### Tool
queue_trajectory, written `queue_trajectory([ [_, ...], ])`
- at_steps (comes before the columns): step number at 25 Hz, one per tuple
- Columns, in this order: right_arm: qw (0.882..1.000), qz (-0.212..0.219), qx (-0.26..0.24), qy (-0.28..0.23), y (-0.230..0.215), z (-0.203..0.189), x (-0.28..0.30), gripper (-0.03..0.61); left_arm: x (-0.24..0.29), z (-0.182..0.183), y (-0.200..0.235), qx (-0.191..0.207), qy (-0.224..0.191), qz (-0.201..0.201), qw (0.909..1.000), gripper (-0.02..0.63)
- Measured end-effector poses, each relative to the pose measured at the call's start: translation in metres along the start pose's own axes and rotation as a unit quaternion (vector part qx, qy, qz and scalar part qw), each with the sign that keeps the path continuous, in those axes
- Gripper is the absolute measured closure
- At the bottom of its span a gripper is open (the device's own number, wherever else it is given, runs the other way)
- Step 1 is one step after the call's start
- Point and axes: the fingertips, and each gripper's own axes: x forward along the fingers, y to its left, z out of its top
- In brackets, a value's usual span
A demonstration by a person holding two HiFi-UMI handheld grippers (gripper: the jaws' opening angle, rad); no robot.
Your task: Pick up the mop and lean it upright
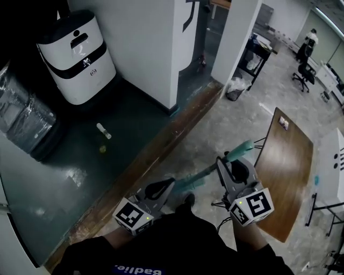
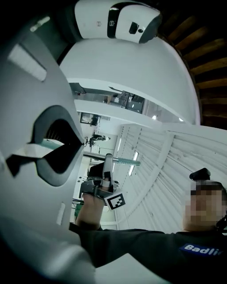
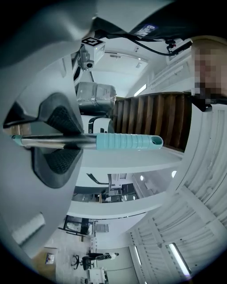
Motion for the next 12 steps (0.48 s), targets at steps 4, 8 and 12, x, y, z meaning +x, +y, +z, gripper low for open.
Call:
queue_trajectory([
  [4,0.999,0.044,0.005,-0.023,-0.029,0.016,0.031,0.471,0.038,0.028,0.03,0.015,-0.005,0.048,0.9987,0.594],
  [8,0.996,0.079,0.009,-0.038,-0.055,0.024,0.055,0.471,0.078,0.039,0.052,0.022,-0.01,0.069,0.9973,0.594],
  [12,0.993,0.112,0.005,-0.026,-0.074,0.011,0.079,0.471,0.107,0.049,0.071,0.021,-0.001,0.105,0.9942,0.594],
])
